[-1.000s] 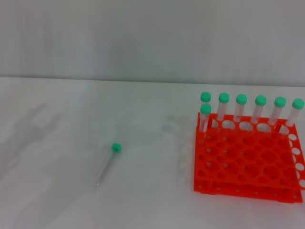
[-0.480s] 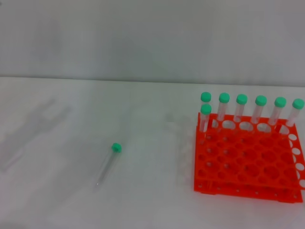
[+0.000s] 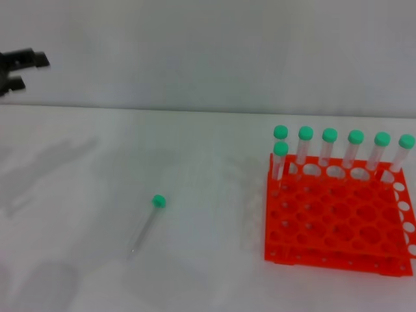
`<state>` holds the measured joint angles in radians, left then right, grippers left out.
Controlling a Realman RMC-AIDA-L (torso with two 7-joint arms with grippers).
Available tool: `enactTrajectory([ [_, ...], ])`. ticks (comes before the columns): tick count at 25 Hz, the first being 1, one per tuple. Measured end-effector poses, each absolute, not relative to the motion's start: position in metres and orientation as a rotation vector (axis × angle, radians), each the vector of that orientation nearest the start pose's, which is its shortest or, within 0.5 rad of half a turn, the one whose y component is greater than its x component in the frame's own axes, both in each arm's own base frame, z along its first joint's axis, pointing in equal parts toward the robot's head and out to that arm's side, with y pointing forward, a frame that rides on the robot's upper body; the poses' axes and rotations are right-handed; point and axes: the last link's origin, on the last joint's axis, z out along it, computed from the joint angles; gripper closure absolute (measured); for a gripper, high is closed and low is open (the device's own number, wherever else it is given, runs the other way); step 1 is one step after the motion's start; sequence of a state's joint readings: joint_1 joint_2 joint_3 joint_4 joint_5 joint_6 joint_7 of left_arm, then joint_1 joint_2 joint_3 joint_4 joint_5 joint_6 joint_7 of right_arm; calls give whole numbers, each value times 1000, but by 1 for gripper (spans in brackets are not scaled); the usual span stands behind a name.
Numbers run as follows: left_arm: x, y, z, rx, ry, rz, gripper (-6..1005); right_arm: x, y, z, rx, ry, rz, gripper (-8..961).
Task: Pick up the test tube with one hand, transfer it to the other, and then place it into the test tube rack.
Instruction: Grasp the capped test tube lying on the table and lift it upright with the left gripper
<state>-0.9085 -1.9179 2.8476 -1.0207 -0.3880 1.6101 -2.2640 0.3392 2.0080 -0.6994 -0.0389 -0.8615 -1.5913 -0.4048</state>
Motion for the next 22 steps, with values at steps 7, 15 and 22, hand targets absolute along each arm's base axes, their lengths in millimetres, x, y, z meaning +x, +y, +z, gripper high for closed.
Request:
enactTrajectory([
  [7, -252, 403, 173, -1960, -1712, -375, 117, 348, 280, 58, -1495, -276, 292, 912],
  [15, -232, 390, 154, -2137, -1745, -89, 118, 349, 281, 60, -1480, -266, 286, 910],
  [22, -232, 380, 120, -2246, -1725, 59, 119, 349, 280, 59, -1481, -261, 288, 907],
])
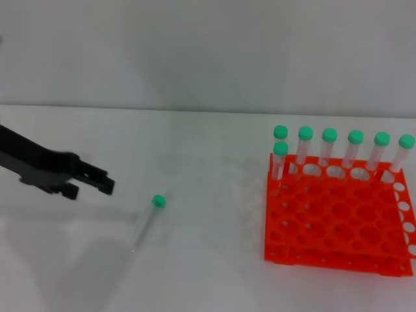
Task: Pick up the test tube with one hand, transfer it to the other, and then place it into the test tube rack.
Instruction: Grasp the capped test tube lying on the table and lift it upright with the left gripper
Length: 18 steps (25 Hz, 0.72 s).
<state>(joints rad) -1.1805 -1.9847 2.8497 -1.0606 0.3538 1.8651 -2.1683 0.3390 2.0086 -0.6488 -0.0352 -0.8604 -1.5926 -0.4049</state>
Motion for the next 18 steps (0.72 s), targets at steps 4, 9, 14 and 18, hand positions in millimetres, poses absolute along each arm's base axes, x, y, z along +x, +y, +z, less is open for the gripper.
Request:
enactTrajectory([
  [4, -231, 381, 102, -2244, -1738, 110, 119, 349, 279, 58, -1481, -258, 292, 906],
  [9, -228, 385, 75, -2236, -1756, 273, 120, 350, 278, 58, -1481, -255, 292, 904],
  [14, -219, 400, 57, -2200, -1726, 432, 120, 350, 277, 57, -1484, -255, 291, 902],
  [18, -215, 407, 45, -2186, -1731, 505, 121, 351, 276, 55, -1495, -249, 289, 901],
])
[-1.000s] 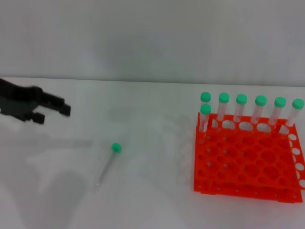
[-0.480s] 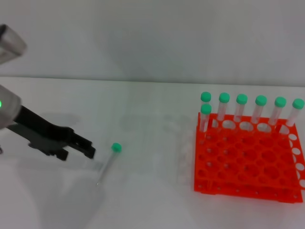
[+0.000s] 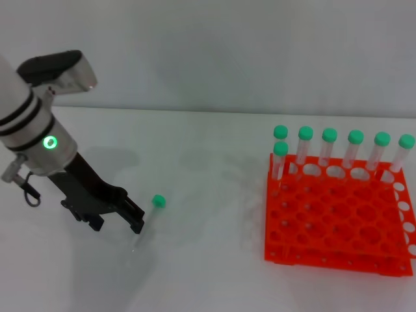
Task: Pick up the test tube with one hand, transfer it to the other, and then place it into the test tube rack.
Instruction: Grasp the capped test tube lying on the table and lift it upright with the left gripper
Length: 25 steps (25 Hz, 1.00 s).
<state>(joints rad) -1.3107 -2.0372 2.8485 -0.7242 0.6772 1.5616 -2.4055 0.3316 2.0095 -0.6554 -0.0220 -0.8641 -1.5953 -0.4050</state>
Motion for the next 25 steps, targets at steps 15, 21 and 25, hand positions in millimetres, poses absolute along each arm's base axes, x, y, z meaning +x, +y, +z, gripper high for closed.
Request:
enactTrajectory([
  [15, -199, 411, 10, -2191, -1701, 663, 122, 351, 273, 52, -1501, -241, 294, 896],
  [21, -199, 410, 5, -2169, -1673, 718, 123, 352, 272, 51, -1503, -234, 295, 894],
  [25, -202, 409, 5, -2157, -1671, 728, 124, 352, 271, 51, -1502, -230, 294, 892],
])
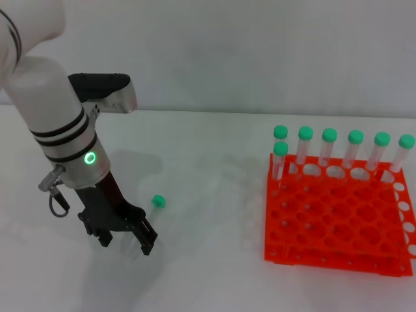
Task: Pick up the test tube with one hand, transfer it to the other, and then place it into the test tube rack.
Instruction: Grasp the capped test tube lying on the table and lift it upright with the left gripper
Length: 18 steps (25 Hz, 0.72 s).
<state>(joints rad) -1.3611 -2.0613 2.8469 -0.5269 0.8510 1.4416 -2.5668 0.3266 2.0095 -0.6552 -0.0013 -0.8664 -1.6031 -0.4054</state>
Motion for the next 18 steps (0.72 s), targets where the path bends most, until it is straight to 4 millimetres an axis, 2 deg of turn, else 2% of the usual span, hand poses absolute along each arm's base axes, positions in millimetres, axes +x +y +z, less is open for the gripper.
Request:
enactTrajectory([
  [14, -213, 411, 5, -2127, -1657, 704, 125, 353, 272, 51, -1504, -227, 291, 887],
  [16, -213, 411, 2, -2132, -1655, 705, 276, 353, 272, 51, -1506, -227, 291, 887],
  [18, -212, 410, -1, -2137, -1656, 711, 347, 353, 272, 51, -1506, -228, 291, 886],
])
